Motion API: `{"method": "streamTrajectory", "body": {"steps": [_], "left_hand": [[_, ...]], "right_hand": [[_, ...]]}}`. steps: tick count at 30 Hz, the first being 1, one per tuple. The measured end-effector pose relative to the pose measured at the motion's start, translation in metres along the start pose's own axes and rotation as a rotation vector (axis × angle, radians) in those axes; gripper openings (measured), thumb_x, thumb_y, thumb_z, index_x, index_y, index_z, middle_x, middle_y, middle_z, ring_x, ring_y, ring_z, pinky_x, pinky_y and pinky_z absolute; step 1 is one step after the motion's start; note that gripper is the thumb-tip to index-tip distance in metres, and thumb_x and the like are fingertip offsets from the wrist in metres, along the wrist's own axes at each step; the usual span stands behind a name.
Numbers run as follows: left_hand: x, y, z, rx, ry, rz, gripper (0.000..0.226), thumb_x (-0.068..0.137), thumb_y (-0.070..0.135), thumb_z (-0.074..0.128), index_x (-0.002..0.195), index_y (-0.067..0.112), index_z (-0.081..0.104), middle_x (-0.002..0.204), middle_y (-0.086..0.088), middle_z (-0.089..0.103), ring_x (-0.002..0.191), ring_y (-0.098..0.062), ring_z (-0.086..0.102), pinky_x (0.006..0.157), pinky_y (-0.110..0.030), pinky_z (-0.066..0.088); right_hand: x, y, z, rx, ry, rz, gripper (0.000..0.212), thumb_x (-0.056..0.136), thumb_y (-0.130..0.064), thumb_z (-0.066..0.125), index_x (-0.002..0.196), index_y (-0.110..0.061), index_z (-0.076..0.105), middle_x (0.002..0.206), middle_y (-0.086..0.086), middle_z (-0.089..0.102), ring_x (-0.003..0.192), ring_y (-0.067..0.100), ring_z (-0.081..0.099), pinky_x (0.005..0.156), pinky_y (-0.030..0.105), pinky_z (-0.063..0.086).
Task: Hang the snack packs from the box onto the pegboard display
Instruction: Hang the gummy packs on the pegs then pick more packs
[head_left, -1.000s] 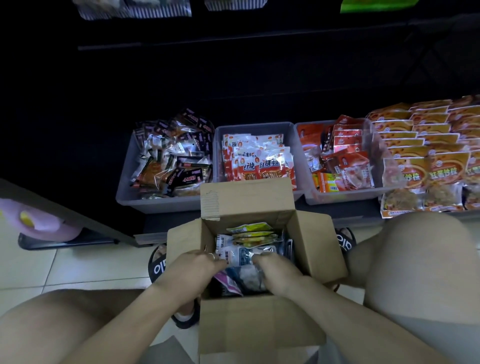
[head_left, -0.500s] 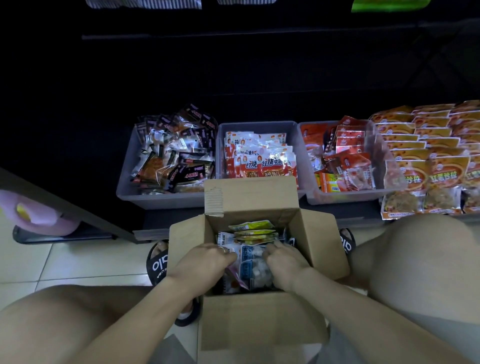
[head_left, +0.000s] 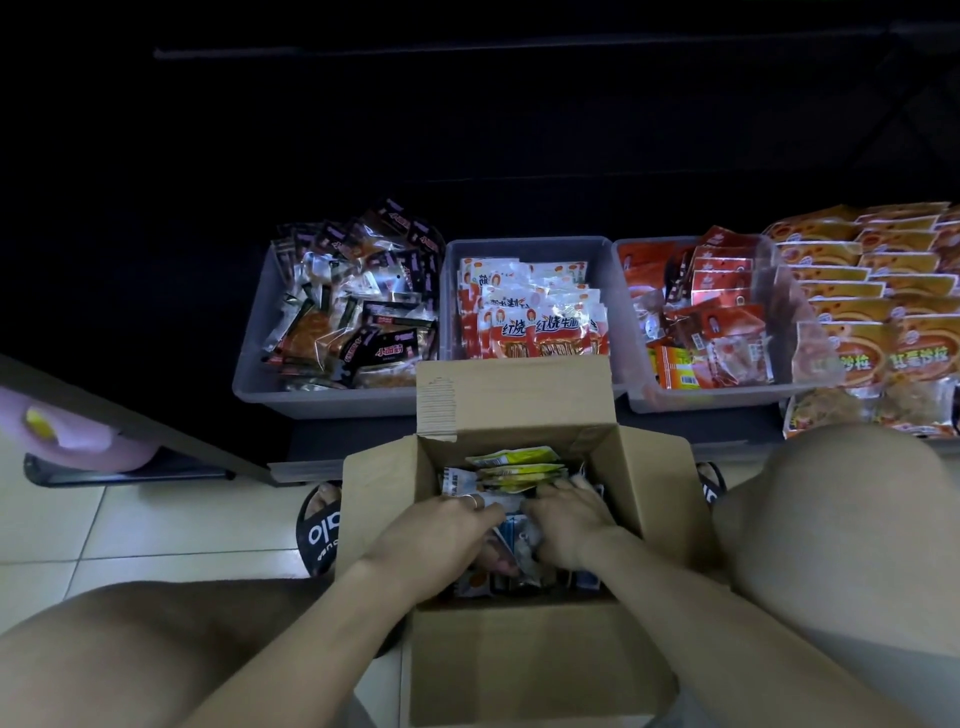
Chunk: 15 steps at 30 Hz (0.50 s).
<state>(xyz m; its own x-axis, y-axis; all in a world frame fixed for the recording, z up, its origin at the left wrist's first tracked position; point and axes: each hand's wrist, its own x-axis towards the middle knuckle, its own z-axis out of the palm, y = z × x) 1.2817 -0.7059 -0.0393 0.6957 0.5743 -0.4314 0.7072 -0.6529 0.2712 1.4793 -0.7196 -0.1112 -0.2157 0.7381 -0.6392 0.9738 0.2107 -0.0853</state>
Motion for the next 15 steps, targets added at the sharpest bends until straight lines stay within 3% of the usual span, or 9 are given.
{"method": "streamTrajectory", "body": {"steps": [3, 5, 9, 11, 13, 15], "left_hand": [[0.0, 0.001, -0.005, -0.04, -0.003, 0.013, 0.036, 0.107, 0.037, 0.049, 0.139, 0.021, 0.053, 0.131, -0.007, 0.061, 0.113, -0.032, 0.064, 0.085, -0.042, 0.054], [-0.003, 0.002, -0.008, -0.056, 0.034, 0.032, 0.034, 0.107, 0.032, 0.048, 0.139, 0.025, 0.056, 0.132, -0.005, 0.062, 0.114, -0.032, 0.065, 0.085, -0.043, 0.054], [-0.013, 0.001, -0.011, -0.101, 0.1, 0.049, 0.027, 0.105, 0.028, 0.05, 0.13, 0.026, 0.061, 0.13, 0.0, 0.061, 0.113, -0.027, 0.063, 0.084, -0.037, 0.051], [-0.018, 0.0, -0.007, -0.187, 0.115, 0.048, 0.021, 0.105, 0.032, 0.051, 0.119, 0.022, 0.064, 0.125, 0.003, 0.058, 0.11, -0.025, 0.063, 0.086, -0.038, 0.052], [-0.022, -0.002, -0.003, -0.311, 0.126, 0.056, 0.022, 0.104, 0.038, 0.052, 0.108, 0.021, 0.065, 0.121, 0.008, 0.053, 0.109, -0.018, 0.062, 0.092, -0.038, 0.052], [-0.024, 0.001, -0.003, -0.458, 0.154, 0.074, 0.02, 0.103, 0.035, 0.058, 0.103, 0.019, 0.07, 0.123, 0.01, 0.05, 0.116, -0.007, 0.057, 0.101, -0.032, 0.048]], "right_hand": [[-0.004, 0.0, -0.002, 0.013, -0.04, -0.045, 0.041, 0.095, -0.038, 0.057, 0.134, -0.026, 0.062, 0.134, 0.005, 0.057, 0.134, 0.025, 0.048, 0.117, 0.041, 0.021], [-0.011, 0.0, -0.003, 0.067, -0.027, -0.073, 0.04, 0.097, -0.029, 0.055, 0.136, -0.025, 0.06, 0.137, 0.007, 0.055, 0.132, 0.03, 0.049, 0.115, 0.038, 0.028], [-0.032, -0.001, -0.009, 0.198, 0.054, -0.11, 0.04, 0.091, -0.019, 0.06, 0.131, -0.022, 0.063, 0.126, 0.01, 0.058, 0.117, 0.038, 0.056, 0.095, 0.039, 0.047], [-0.044, 0.002, -0.012, 0.311, 0.101, -0.118, 0.032, 0.086, -0.022, 0.057, 0.117, -0.021, 0.065, 0.116, 0.008, 0.066, 0.109, 0.037, 0.063, 0.084, 0.038, 0.052], [-0.058, 0.009, -0.018, 0.454, 0.162, -0.087, 0.007, 0.086, -0.022, 0.057, 0.093, -0.021, 0.058, 0.096, 0.002, 0.069, 0.097, 0.033, 0.066, 0.068, 0.034, 0.049], [-0.075, 0.015, -0.028, 0.688, 0.226, -0.054, 0.013, 0.081, -0.019, 0.066, 0.085, -0.027, 0.057, 0.084, -0.007, 0.065, 0.086, 0.023, 0.065, 0.065, 0.031, 0.049]]}}
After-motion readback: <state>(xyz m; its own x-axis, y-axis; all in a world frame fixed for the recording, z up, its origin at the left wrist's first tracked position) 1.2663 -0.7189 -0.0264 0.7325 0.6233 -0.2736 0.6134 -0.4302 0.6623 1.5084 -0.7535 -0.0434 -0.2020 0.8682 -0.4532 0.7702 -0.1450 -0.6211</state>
